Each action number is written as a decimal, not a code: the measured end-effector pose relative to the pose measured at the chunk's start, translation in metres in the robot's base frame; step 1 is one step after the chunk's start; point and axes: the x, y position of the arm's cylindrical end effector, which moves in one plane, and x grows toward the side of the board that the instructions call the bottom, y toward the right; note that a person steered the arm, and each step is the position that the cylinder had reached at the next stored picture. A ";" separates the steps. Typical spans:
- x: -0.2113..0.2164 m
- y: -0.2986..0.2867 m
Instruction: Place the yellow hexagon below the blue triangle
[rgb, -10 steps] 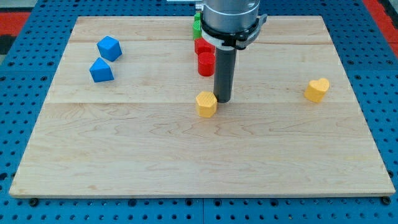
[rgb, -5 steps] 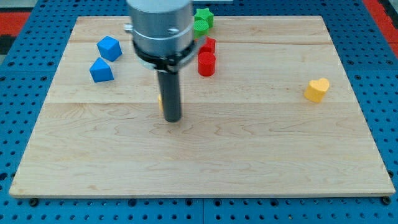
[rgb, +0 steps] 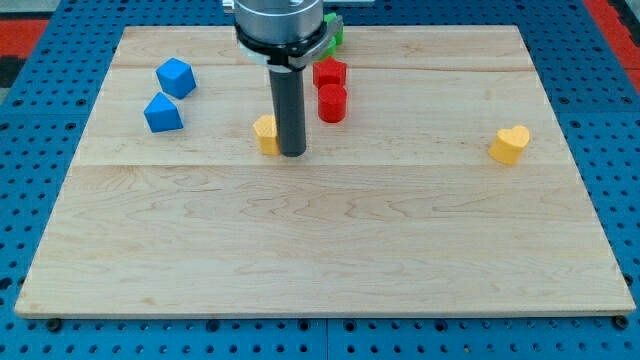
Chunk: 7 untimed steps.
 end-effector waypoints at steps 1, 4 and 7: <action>-0.016 0.012; -0.023 -0.065; 0.001 -0.098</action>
